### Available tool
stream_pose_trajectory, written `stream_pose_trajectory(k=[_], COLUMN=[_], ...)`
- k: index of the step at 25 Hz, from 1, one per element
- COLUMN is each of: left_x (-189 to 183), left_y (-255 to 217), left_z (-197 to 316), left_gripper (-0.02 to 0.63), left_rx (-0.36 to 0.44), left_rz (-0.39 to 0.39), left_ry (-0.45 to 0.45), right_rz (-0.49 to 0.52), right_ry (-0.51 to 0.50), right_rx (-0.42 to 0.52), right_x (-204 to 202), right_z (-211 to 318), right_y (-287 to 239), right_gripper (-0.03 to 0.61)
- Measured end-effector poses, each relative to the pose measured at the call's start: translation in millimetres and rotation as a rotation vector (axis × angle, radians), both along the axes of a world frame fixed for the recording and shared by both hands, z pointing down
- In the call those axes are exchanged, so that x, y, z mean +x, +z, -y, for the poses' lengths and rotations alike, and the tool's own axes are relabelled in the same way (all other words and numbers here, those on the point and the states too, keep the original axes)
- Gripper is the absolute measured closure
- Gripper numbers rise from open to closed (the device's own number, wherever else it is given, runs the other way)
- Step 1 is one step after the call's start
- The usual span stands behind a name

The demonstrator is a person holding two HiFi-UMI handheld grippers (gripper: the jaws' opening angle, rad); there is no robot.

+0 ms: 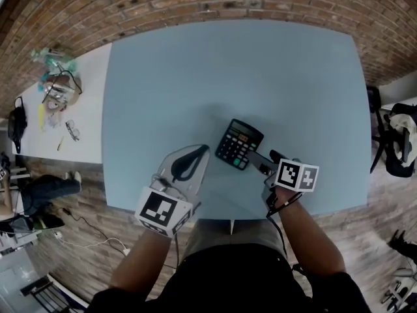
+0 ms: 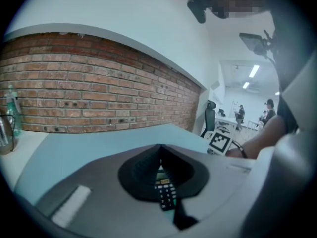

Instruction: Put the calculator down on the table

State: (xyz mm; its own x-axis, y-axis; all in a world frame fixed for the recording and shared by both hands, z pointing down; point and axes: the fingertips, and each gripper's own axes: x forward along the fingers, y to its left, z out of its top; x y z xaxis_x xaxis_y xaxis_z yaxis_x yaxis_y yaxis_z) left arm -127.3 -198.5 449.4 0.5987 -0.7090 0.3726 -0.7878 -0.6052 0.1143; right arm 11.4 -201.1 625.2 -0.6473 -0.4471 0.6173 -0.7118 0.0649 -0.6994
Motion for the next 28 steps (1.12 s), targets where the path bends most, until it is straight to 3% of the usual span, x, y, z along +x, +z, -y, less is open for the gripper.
stream_pose_trajectory(k=[6, 12, 17, 21, 28], left_x=[1.8, 8.0, 5.3, 4.2, -9.3], left_y=[-1.5, -23.6, -36.5, -42.3, -51.1], left_z=[0.6, 8.0, 12.1, 11.2, 12.4], left_gripper=[0.611, 0.611, 0.611, 0.611, 0.611], left_rx=[-0.014, 0.074, 0.096, 0.121, 0.133], left_rz=[-0.009, 0.062, 0.035, 0.061, 0.038], left_ry=[0.008, 0.063, 0.044, 0.071, 0.036], right_rz=[0.002, -0.029, -0.071, -0.101, -0.154], right_ry=[0.045, 0.017, 0.004, -0.018, -0.024], right_rx=[0.091, 0.206, 0.314, 0.388, 0.474], right_x=[13.9, 20.8, 25.3, 26.6, 25.8], right_z=[7.8, 17.2, 21.7, 26.0, 29.9], right_y=[-26.1, -64.7, -98.7, -116.6, -140.0], right_gripper=[0.13, 0.132, 0.133, 0.161, 0.203])
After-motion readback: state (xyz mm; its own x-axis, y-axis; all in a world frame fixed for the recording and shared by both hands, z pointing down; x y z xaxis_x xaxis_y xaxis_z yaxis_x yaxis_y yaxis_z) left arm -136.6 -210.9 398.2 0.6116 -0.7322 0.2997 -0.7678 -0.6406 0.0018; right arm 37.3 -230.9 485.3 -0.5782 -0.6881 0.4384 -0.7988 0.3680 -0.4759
